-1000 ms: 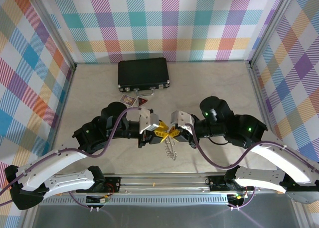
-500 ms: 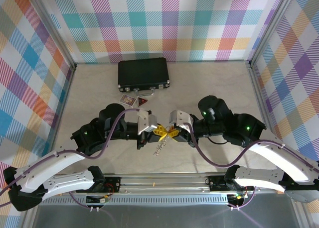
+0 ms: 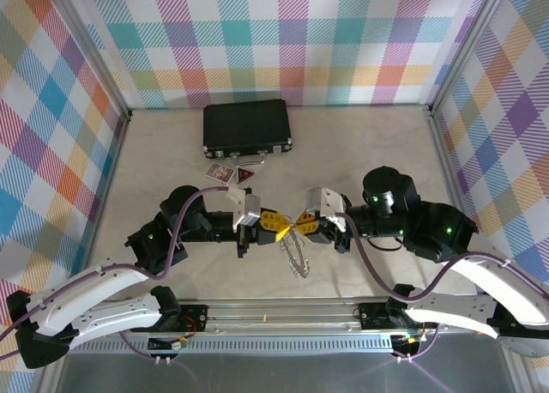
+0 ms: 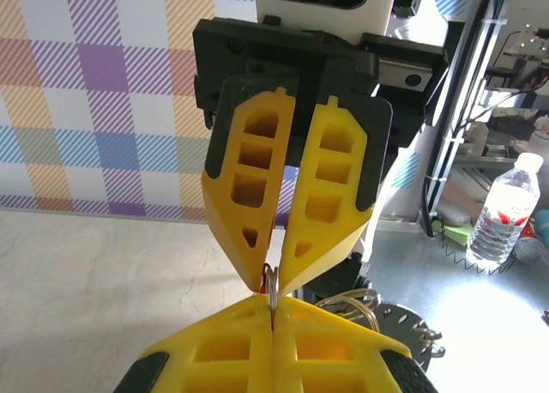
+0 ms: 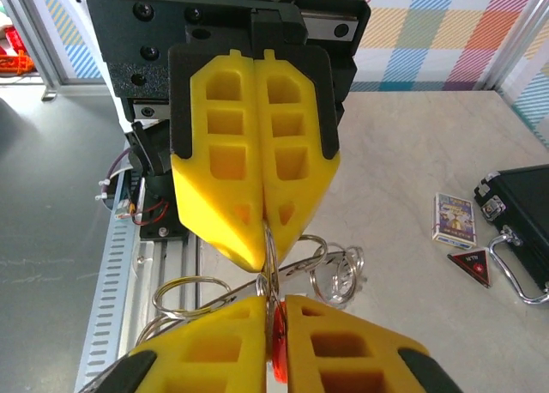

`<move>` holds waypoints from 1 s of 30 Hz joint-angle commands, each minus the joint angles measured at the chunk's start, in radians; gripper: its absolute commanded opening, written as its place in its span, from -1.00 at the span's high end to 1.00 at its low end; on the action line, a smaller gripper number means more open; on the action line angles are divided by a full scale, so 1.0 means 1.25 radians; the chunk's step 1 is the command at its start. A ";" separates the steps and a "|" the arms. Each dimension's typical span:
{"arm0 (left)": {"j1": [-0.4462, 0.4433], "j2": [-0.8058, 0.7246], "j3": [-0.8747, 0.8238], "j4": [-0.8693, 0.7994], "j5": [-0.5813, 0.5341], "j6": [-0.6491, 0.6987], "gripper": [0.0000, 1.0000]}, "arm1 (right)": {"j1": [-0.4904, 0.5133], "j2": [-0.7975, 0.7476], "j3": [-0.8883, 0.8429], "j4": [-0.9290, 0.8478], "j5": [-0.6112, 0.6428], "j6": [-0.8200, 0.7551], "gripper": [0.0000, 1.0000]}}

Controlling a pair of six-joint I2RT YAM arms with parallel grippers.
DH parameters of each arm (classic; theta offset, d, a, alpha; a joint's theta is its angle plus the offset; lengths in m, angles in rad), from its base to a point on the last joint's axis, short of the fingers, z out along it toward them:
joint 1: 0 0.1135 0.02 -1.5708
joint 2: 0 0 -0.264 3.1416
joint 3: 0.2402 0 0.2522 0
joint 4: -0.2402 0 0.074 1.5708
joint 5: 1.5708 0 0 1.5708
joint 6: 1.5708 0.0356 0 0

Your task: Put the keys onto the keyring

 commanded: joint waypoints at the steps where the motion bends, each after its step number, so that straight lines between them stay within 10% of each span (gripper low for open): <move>1: -0.001 -0.004 0.008 0.093 0.027 -0.019 1.00 | 0.006 -0.012 -0.024 0.005 0.009 0.013 0.83; 30: -0.001 -0.008 -0.016 0.150 0.065 -0.055 1.00 | 0.006 -0.017 -0.041 0.026 -0.022 0.014 0.69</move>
